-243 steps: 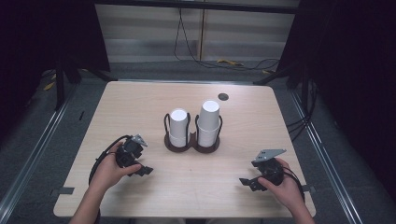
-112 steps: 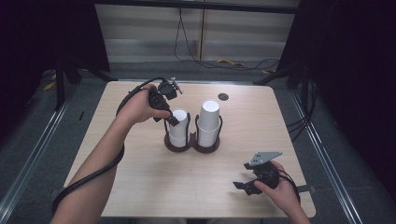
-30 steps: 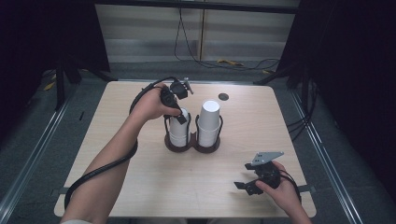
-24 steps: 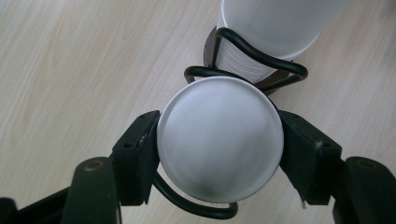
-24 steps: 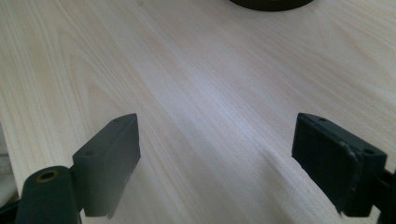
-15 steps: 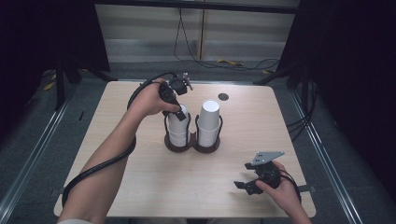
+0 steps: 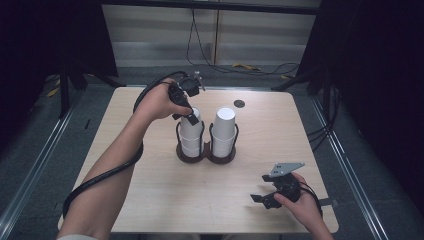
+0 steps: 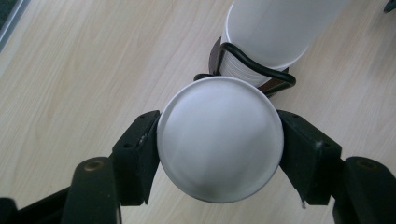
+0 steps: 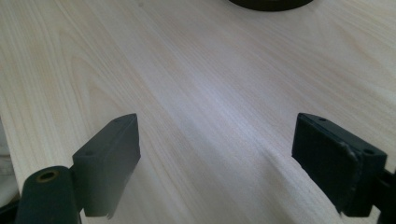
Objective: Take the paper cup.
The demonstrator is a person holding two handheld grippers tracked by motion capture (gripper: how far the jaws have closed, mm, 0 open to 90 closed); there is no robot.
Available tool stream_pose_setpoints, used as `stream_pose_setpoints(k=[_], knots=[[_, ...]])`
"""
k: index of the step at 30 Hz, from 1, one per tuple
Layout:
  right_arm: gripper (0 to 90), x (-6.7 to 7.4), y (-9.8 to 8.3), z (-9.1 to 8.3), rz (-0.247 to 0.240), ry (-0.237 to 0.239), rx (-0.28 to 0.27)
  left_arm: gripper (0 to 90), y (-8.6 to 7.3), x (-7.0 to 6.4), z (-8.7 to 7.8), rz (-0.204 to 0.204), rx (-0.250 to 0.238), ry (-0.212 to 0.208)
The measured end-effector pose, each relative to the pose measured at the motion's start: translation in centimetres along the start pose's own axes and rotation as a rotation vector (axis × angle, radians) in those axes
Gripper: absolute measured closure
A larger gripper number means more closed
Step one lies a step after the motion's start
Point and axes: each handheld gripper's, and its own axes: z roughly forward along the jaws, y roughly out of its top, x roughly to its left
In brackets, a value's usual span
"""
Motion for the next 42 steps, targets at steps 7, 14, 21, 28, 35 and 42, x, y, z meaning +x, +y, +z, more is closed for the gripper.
stream_pose_setpoints(k=[7, 14, 21, 28, 35, 42], knots=[[14.8, -0.1, 0.0, -0.1, -0.001, 0.001, -0.003, 34.3, 0.1, 0.1, -0.7, -0.005, -0.002, -0.001], [14.8, -0.1, 0.0, -0.2, 0.004, -0.001, -0.008, 34.3, 0.2, 0.2, -1.5, -0.009, -0.012, 0.001], [14.8, -0.1, 0.0, -0.2, -0.003, -0.002, -0.006, 34.3, 0.4, 0.0, -2.2, -0.001, -0.023, 0.005], [14.8, -0.1, 0.0, -0.3, 0.000, -0.005, -0.006, 34.3, 0.3, 0.0, -2.9, -0.015, -0.024, 0.005], [14.8, 0.0, 0.1, -0.2, -0.003, -0.003, -0.006, 34.3, 0.1, -0.5, -3.6, -0.014, -0.036, 0.012], [14.8, 0.1, 0.2, -0.1, -0.005, 0.001, -0.008, 34.4, 0.0, -1.0, -5.0, -0.012, -0.044, 0.018]])
